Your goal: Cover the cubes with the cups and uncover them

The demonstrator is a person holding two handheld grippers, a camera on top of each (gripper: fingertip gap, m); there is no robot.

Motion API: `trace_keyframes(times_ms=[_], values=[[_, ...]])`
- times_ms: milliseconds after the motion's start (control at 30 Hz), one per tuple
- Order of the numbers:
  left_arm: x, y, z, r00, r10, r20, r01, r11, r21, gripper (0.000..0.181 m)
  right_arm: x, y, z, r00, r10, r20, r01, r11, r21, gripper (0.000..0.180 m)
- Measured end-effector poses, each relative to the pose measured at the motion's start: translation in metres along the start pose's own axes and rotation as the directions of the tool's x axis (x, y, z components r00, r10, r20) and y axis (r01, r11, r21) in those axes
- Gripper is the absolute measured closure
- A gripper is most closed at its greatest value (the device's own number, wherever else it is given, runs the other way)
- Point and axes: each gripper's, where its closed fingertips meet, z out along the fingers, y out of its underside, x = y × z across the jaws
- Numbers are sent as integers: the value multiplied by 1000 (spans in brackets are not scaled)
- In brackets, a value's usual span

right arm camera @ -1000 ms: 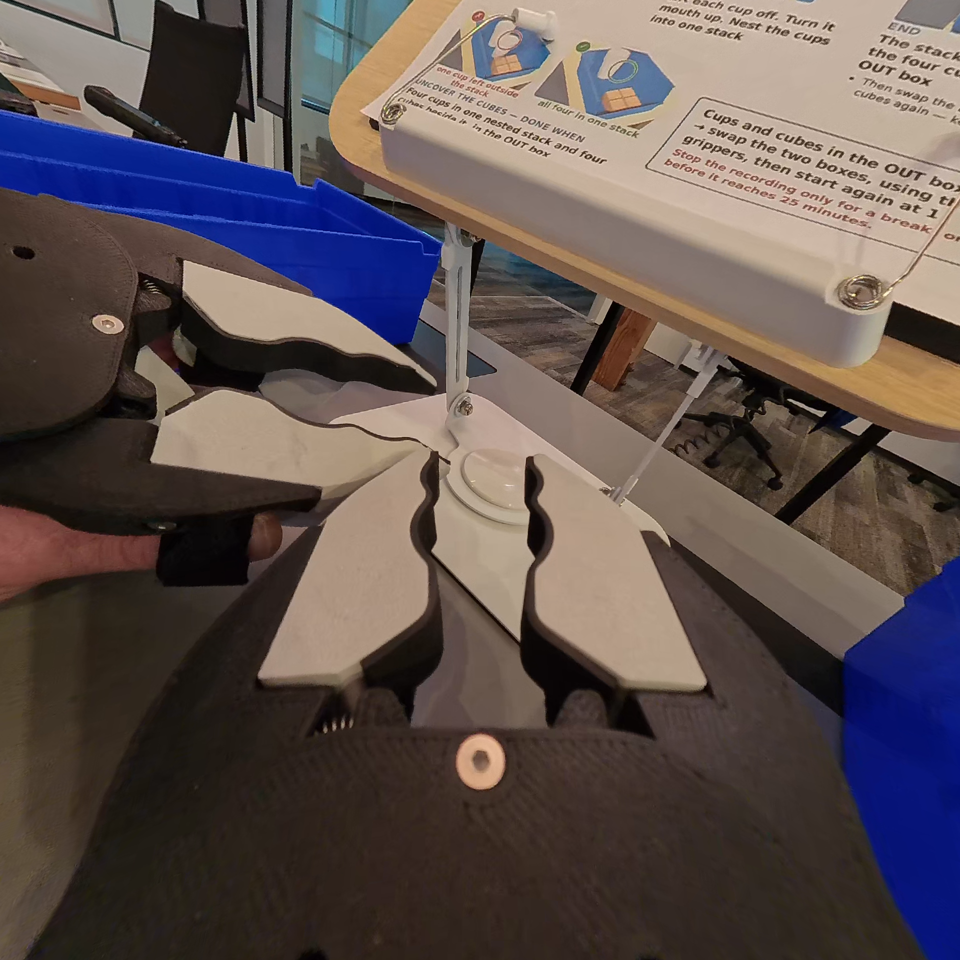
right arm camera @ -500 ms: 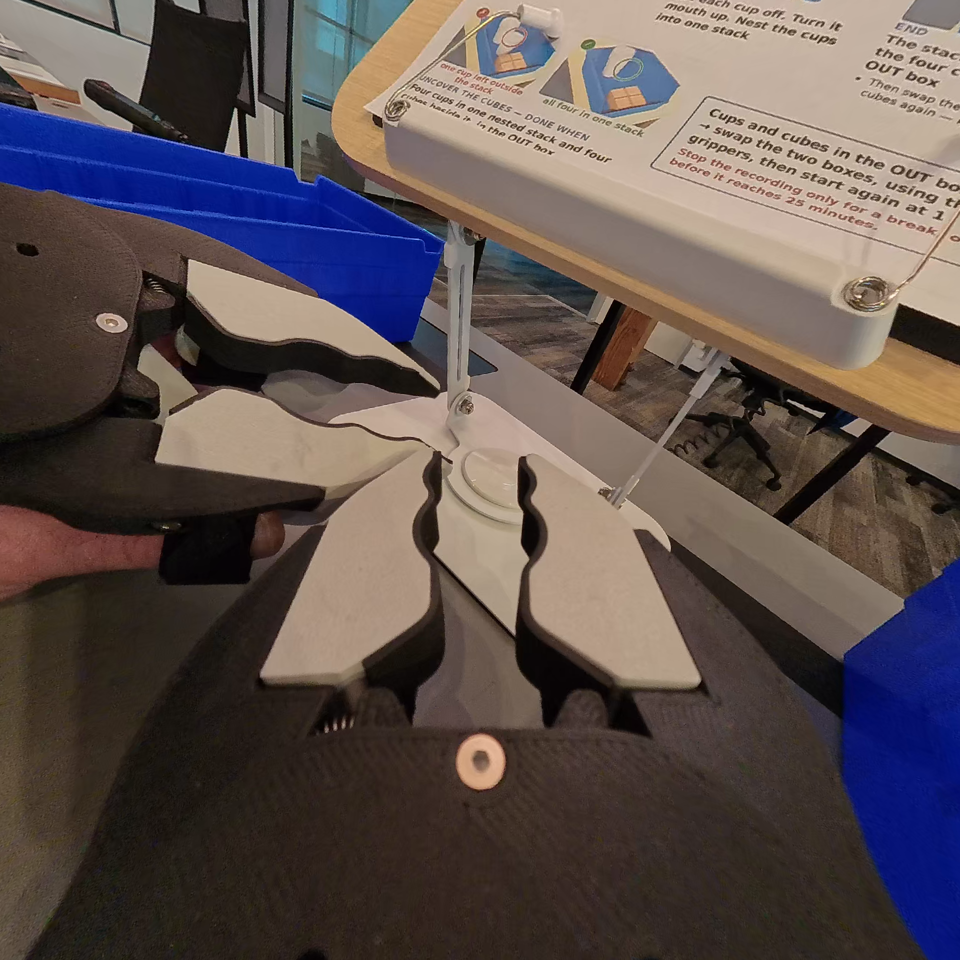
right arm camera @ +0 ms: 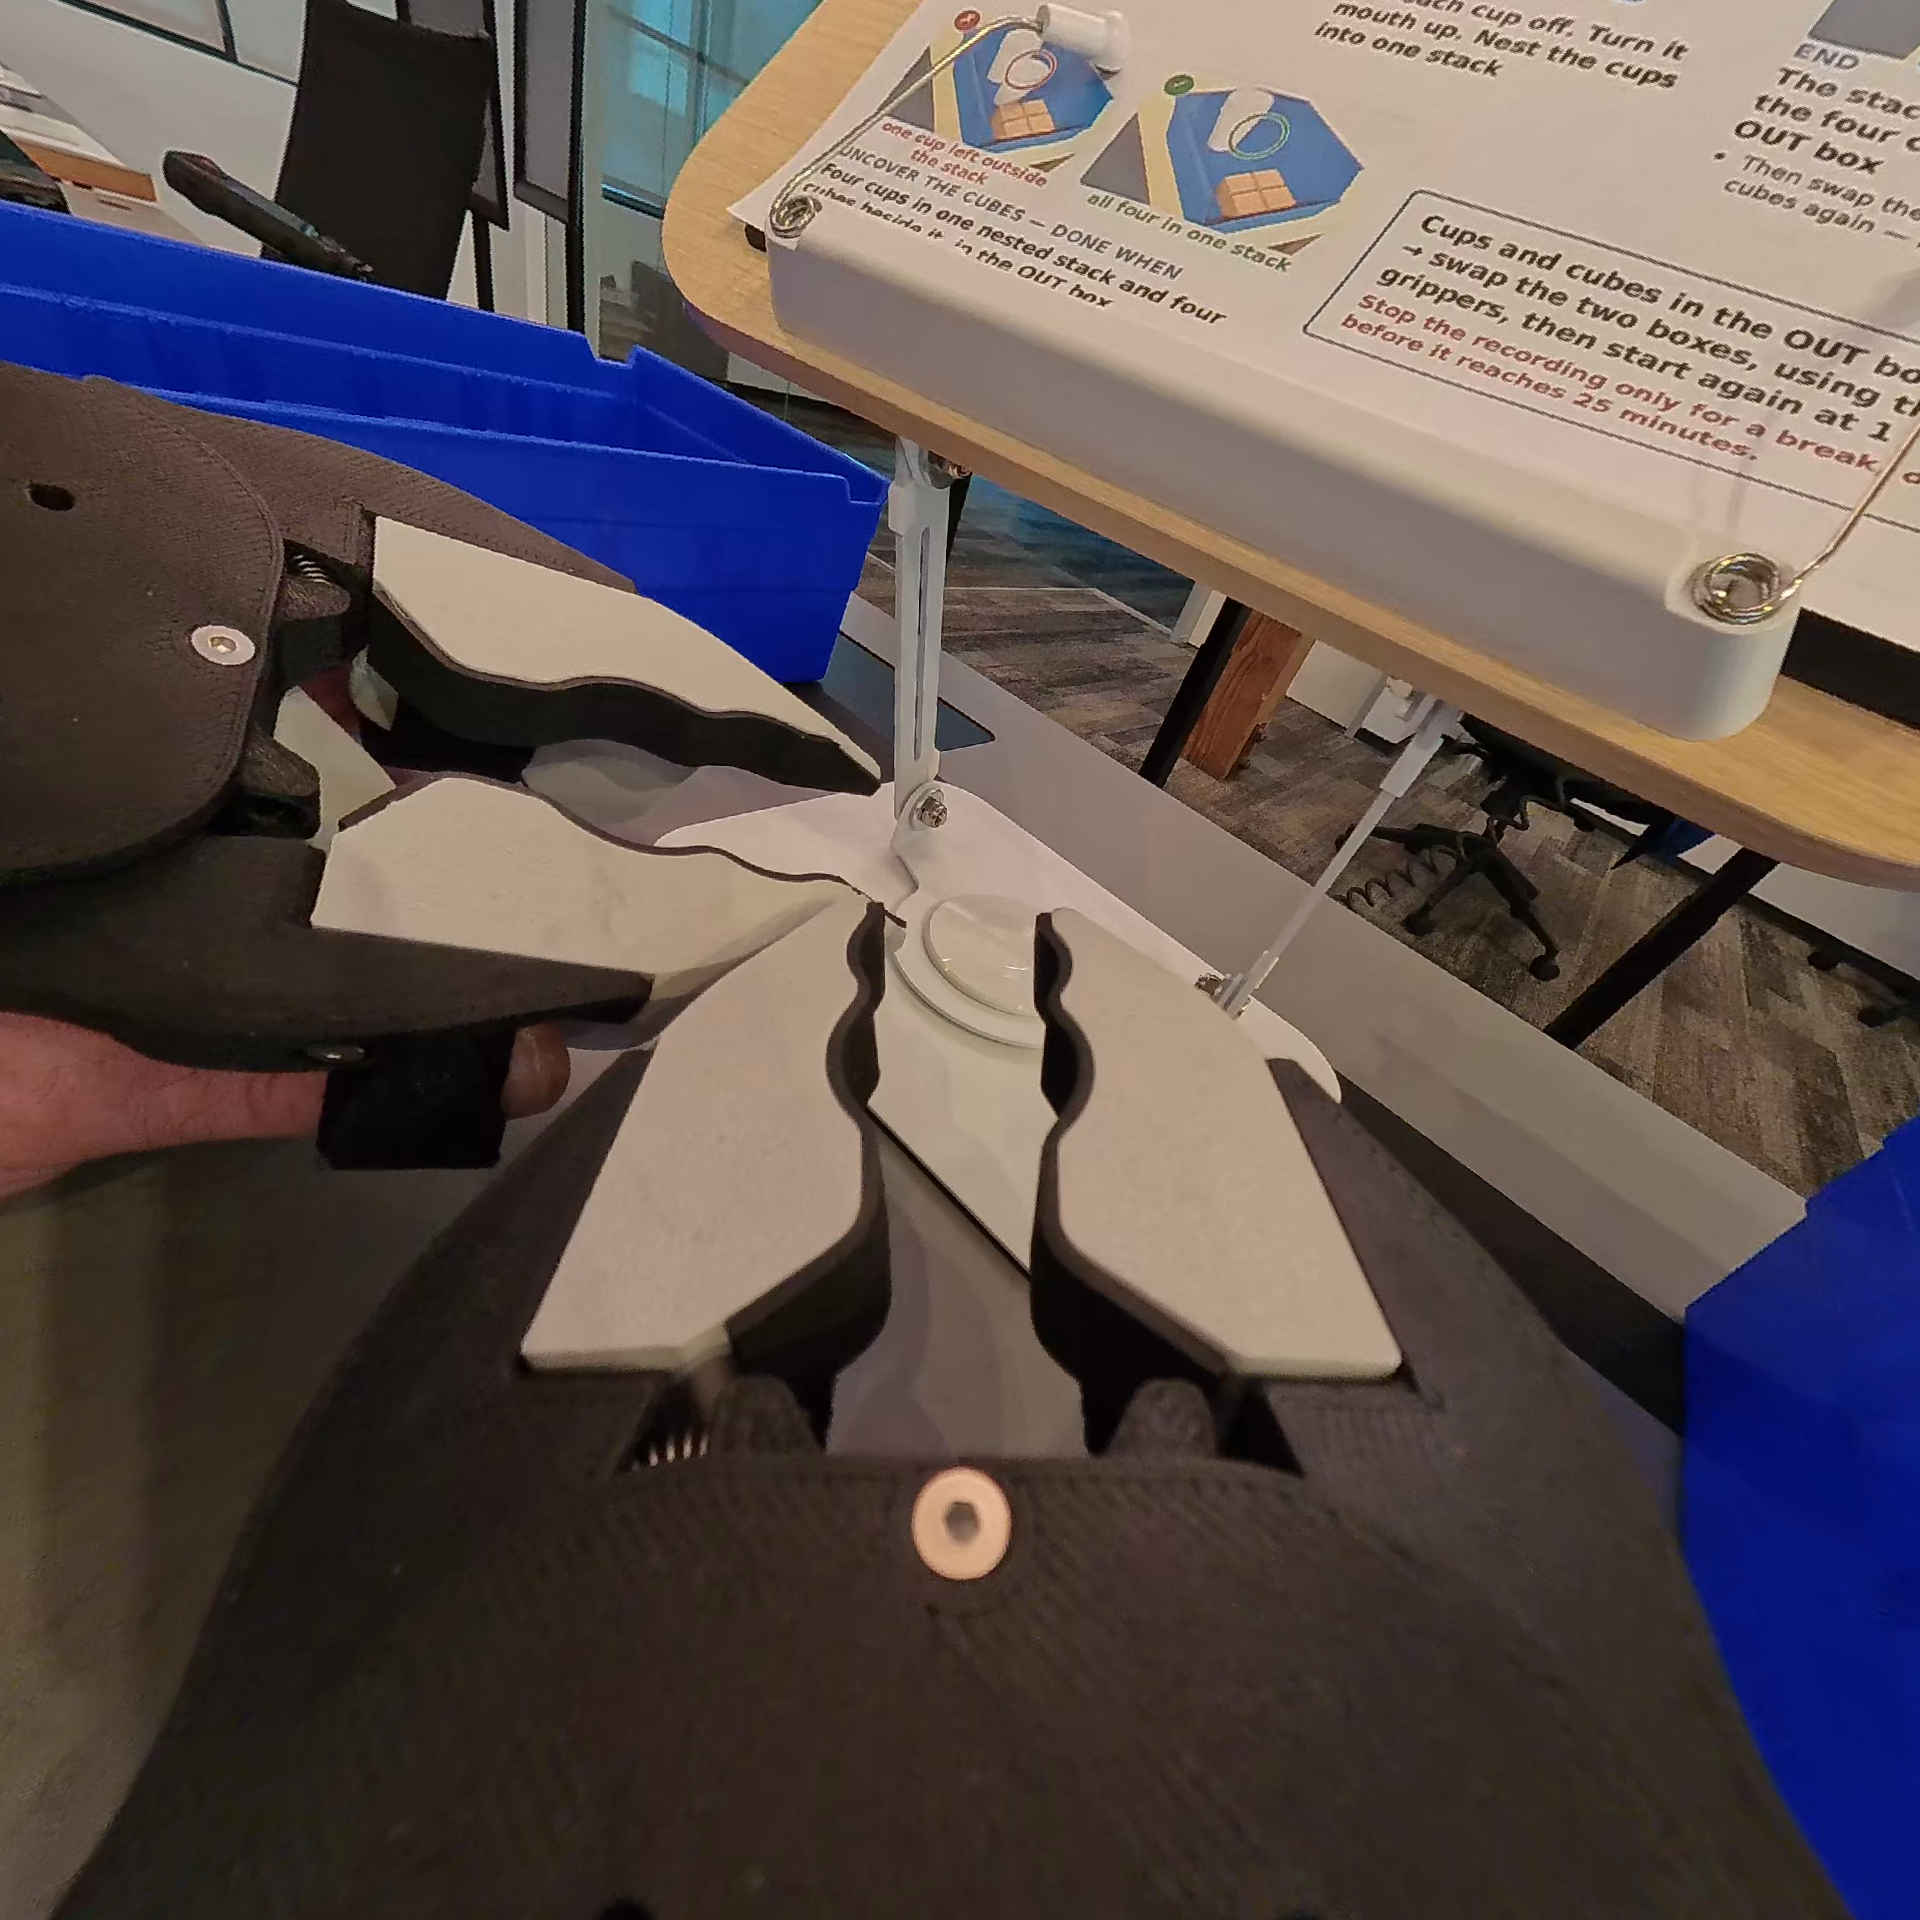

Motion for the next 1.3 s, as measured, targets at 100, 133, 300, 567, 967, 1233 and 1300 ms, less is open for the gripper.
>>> trace_keyframes(times_ms=[100,133,300,567,967,1233,1300], values=[[0,0,0,1000,0,1,0,1000,0,147,0,0,0,1000,0,-1,0,1000,0,152],[0,0,0,1000,-1,1,1,1000,0,147,0,0,0,1000,1,-2,-1,1000,1,152],[-2,-1,-1,1000,-11,2,11,1000,9,144,5,-2,-1,1000,20,-21,-20,1000,14,142],[-16,-5,-29,998,-4,58,1,999,42,126,1,-11,-16,999,25,-37,-22,997,69,107],[-74,17,-134,967,-10,255,-4,999,54,124,-9,-21,-120,989,-98,-115,111,987,112,108],[-170,36,-210,844,-46,534,-2,996,88,121,80,-14,-212,886,-76,-457,139,984,107,103],[-193,50,-222,814,-59,577,20,997,74,118,116,2,-234,839,-9,-544,69,994,90,100]])
